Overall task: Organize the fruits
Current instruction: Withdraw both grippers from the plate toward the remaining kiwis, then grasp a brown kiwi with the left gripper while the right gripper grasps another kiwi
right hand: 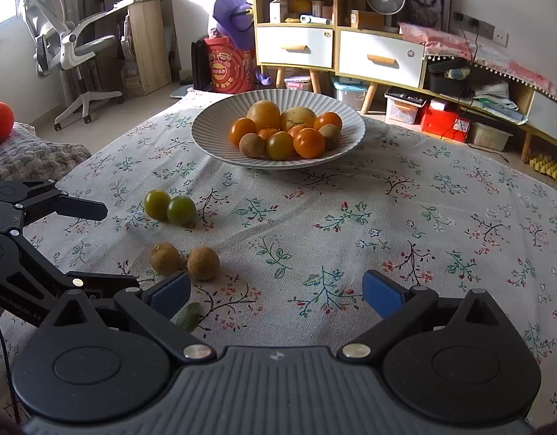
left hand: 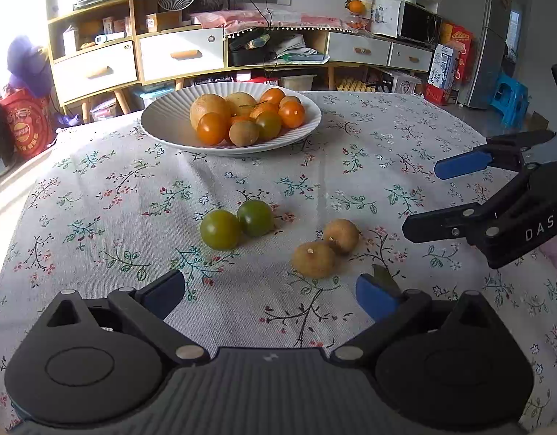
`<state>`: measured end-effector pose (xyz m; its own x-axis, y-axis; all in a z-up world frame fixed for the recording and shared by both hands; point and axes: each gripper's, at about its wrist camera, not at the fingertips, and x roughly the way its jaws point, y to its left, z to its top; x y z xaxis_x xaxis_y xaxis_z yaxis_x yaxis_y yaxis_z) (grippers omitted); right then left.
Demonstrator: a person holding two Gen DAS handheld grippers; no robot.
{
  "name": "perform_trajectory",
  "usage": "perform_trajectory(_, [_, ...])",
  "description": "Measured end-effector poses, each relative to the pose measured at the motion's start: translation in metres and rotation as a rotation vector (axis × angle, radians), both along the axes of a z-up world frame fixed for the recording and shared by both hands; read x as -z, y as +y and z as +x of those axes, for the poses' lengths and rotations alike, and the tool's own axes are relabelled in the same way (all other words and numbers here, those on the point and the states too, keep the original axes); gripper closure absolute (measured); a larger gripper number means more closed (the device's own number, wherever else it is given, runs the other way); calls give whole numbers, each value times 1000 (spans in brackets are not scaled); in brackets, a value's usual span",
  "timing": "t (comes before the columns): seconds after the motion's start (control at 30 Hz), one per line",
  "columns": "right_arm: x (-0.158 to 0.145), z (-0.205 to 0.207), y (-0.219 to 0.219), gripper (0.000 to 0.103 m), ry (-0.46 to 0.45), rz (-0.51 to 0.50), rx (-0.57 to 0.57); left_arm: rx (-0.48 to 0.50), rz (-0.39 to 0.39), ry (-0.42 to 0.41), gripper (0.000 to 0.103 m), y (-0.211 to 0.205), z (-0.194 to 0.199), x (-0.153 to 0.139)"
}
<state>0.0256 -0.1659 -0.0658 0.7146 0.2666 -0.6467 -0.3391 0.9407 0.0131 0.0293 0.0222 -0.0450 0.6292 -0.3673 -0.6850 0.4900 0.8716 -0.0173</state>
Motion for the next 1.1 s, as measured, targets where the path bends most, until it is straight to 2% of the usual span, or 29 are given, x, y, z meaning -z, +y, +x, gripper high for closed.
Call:
perform_trajectory(0.17, [3,-1,0,2,8,-8,-9,23,-4,-4,22,-9,2,2])
perform_trajectory(0.33, [9,0,-4,2,29,-10,-2,45,-20,17,47,-12,5,5])
perform_trajectory(0.57, [10,-1,-2,3,34,-16,-11,72,-47,39,70,-16,6,3])
perform_trajectory(0.7, [10,-2,0,3,30,-12,-29,75,-45,48,87,-18,8,2])
perform_trajectory(1.1, [11,0,7,7,38,-22,-46,39,-30,67,89,-11,9,-6])
